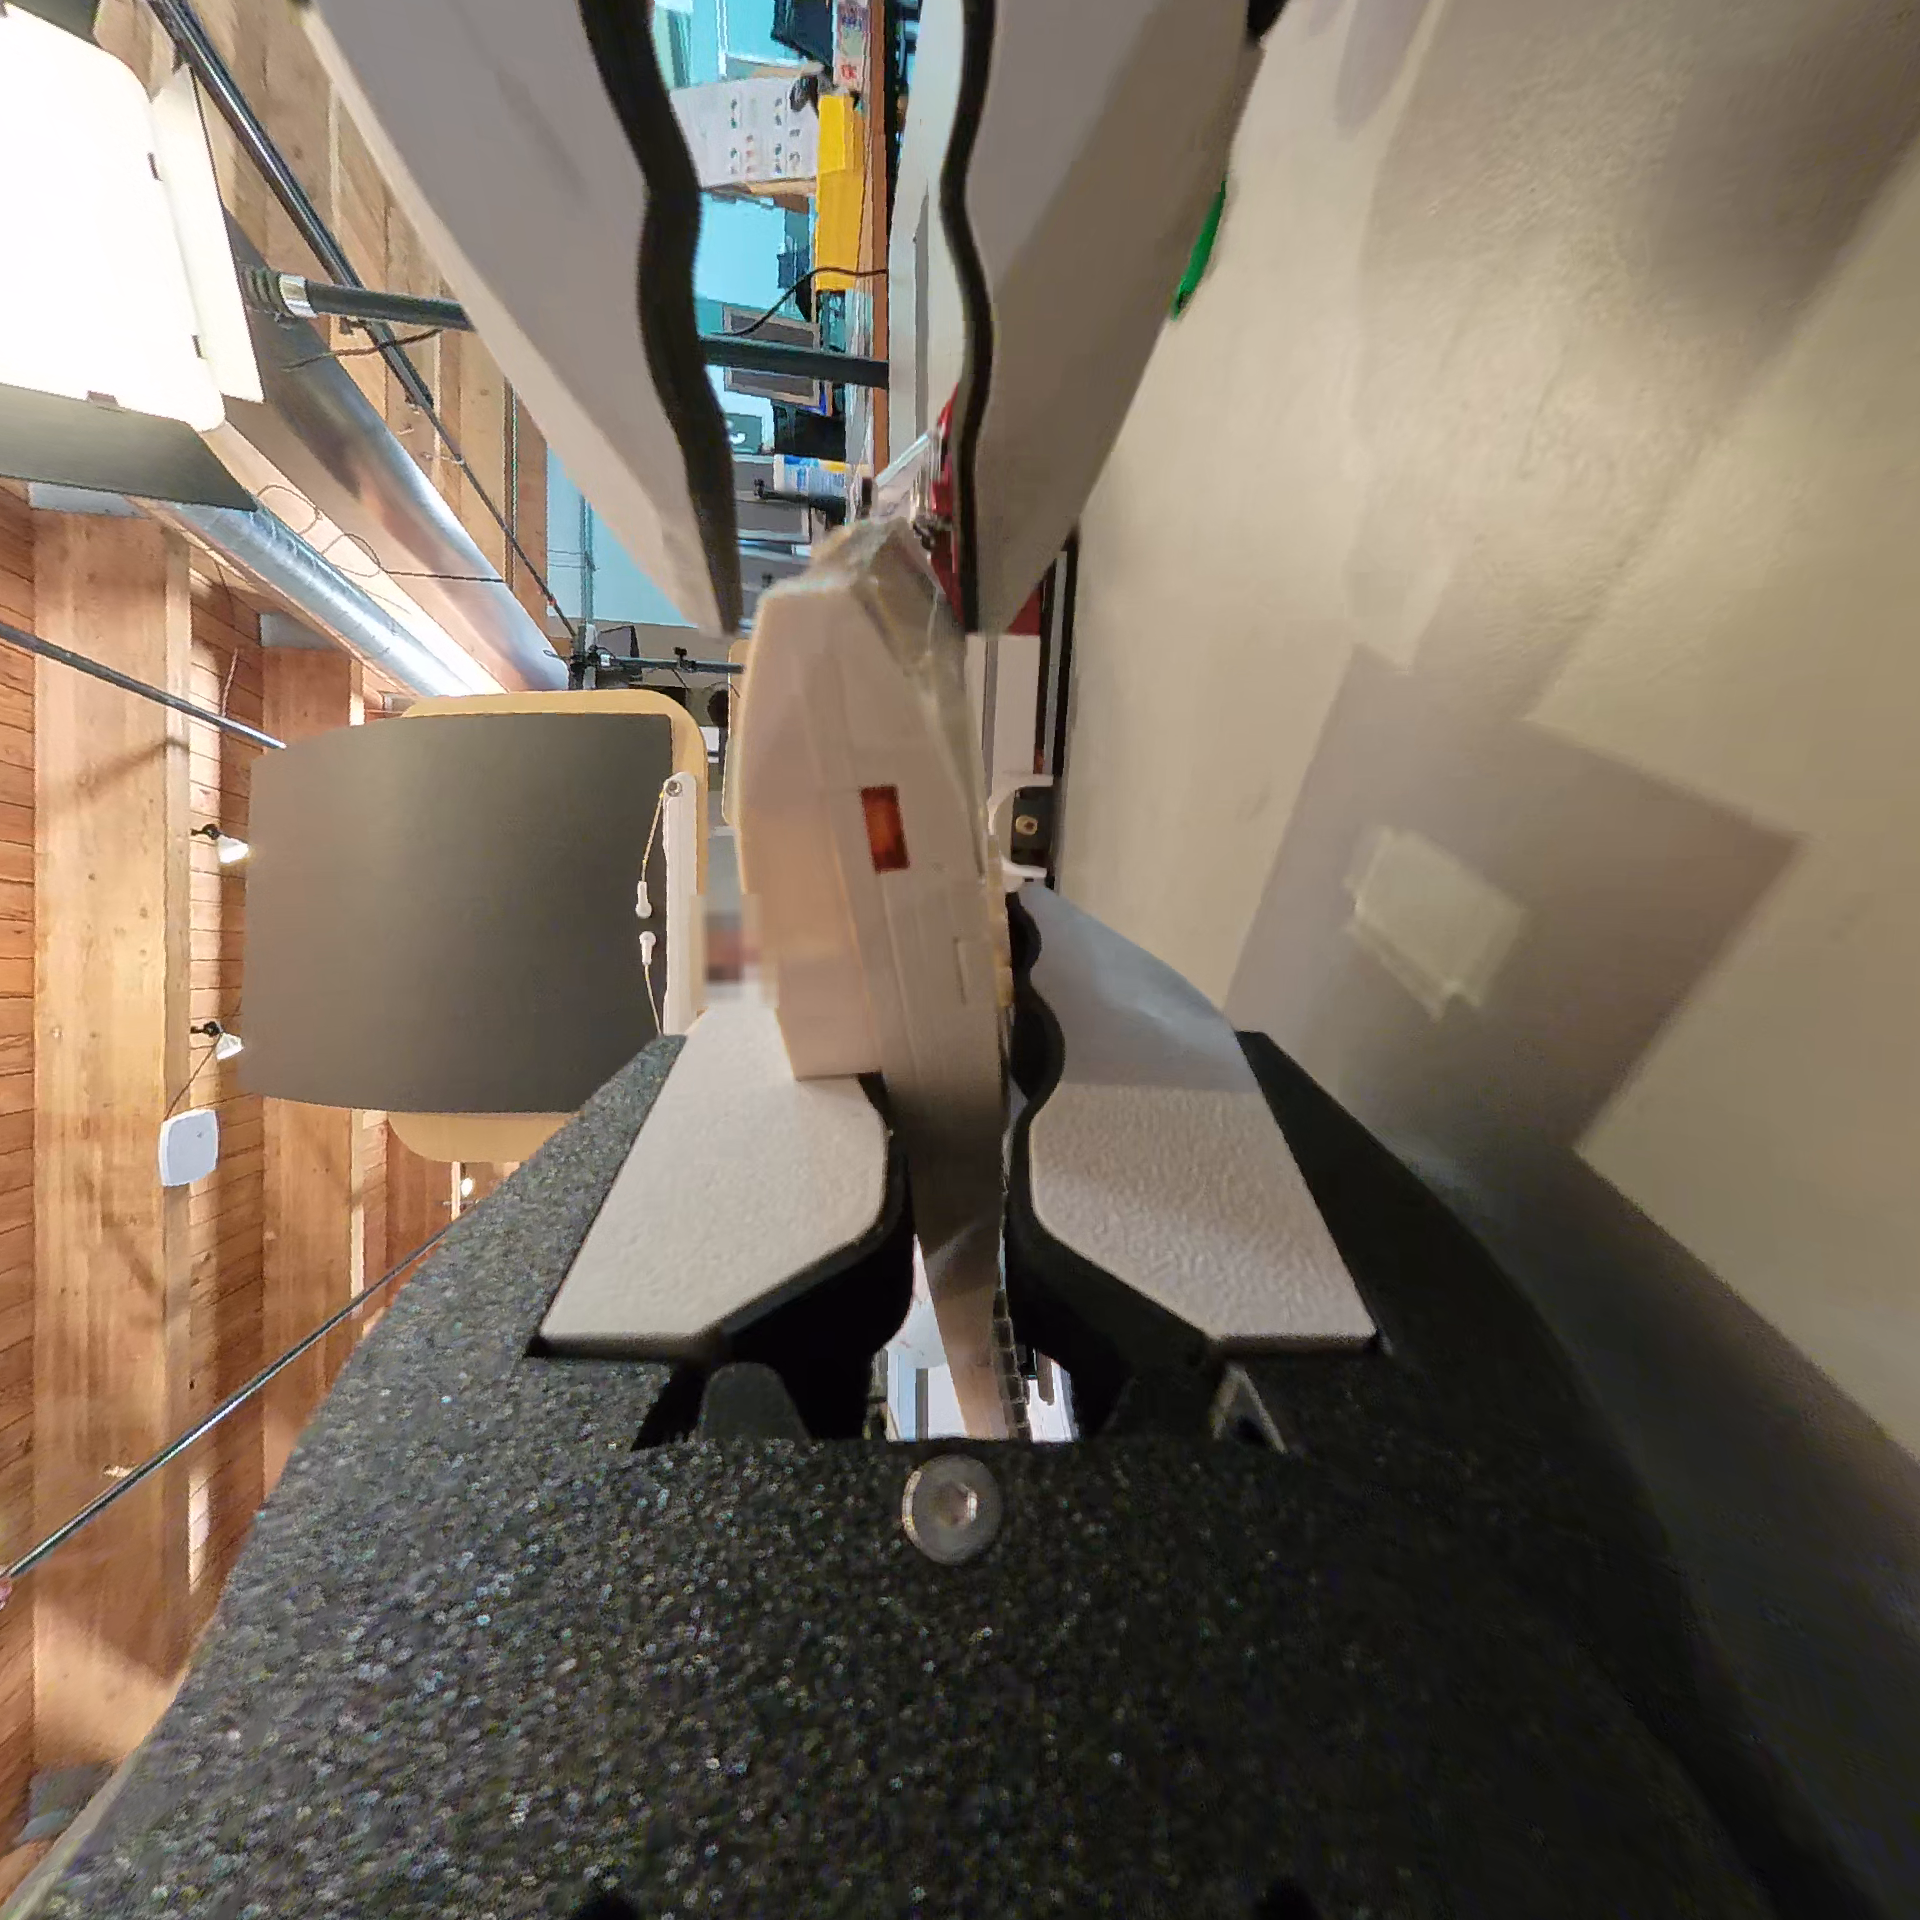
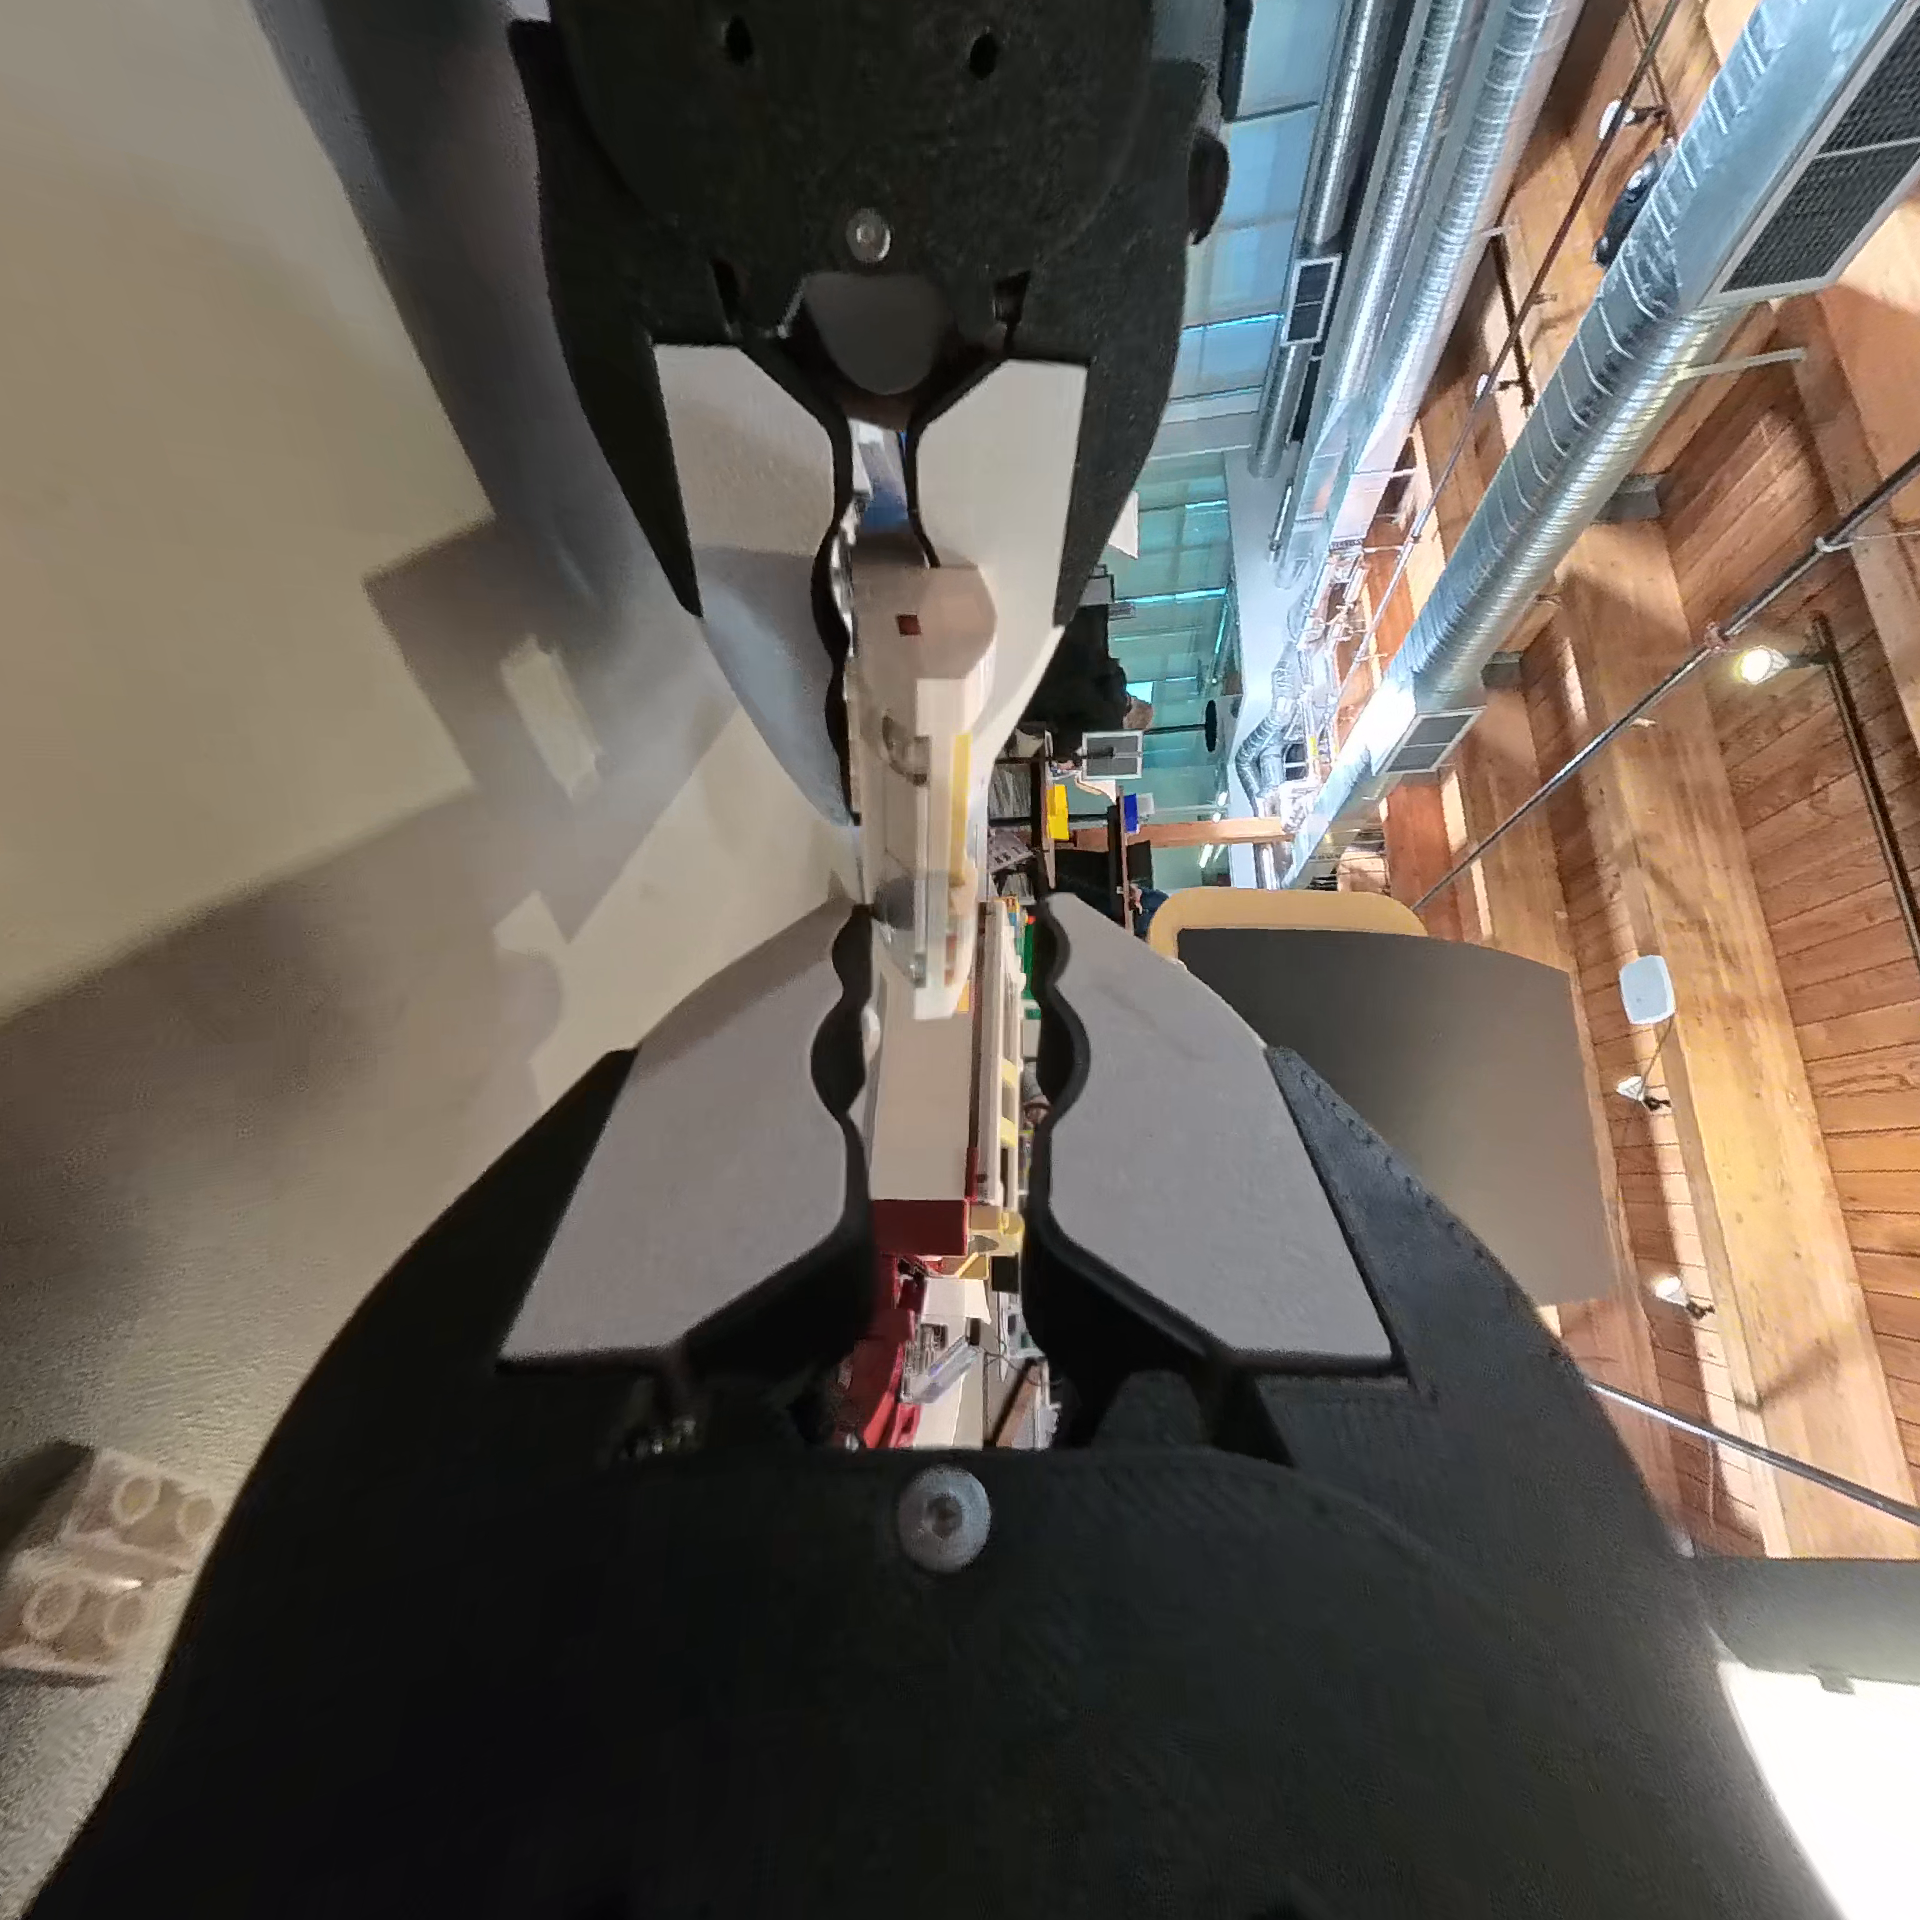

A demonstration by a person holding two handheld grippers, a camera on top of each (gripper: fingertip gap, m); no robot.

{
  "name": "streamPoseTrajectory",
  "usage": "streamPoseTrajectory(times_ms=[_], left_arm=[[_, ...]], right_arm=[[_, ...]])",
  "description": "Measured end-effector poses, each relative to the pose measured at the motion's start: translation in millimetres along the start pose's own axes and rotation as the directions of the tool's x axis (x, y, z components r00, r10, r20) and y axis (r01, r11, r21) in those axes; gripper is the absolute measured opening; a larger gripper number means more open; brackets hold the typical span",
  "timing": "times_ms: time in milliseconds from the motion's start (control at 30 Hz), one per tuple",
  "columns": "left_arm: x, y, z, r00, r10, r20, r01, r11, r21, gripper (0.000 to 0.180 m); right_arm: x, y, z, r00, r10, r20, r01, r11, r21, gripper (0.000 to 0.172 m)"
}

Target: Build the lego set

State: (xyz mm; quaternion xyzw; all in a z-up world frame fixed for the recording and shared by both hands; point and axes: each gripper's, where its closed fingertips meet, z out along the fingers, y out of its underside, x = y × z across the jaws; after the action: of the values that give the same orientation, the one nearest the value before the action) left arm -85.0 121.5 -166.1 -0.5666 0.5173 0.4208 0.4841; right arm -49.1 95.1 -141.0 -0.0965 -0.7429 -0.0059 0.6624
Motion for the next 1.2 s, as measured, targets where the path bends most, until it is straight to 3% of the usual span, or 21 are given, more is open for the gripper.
streamPoseTrajectory(times_ms=[433, 833, 1200], left_arm=[[0.6, -10.7, -4.1, 0.999, 0.030, 0.010, -0.030, 0.999, 0.041, 0.015], [-0.9, -7.4, -4.2, 1.000, 0.017, 0.006, -0.017, 0.999, 0.028, 0.015], [0.3, -5.8, -1.9, 1.000, 0.015, 0.000, -0.015, 1.000, 0.016, 0.015]], right_arm=[[-8.8, 2.9, 2.5, 0.997, -0.045, 0.064, 0.045, 0.999, -0.004, 0.020], [-5.1, 0.1, 1.0, 0.994, -0.101, -0.035, 0.100, 0.995, -0.010, 0.022], [-3.9, 8.0, -0.7, 1.000, 0.017, 0.010, -0.017, 0.999, -0.029, 0.023]])
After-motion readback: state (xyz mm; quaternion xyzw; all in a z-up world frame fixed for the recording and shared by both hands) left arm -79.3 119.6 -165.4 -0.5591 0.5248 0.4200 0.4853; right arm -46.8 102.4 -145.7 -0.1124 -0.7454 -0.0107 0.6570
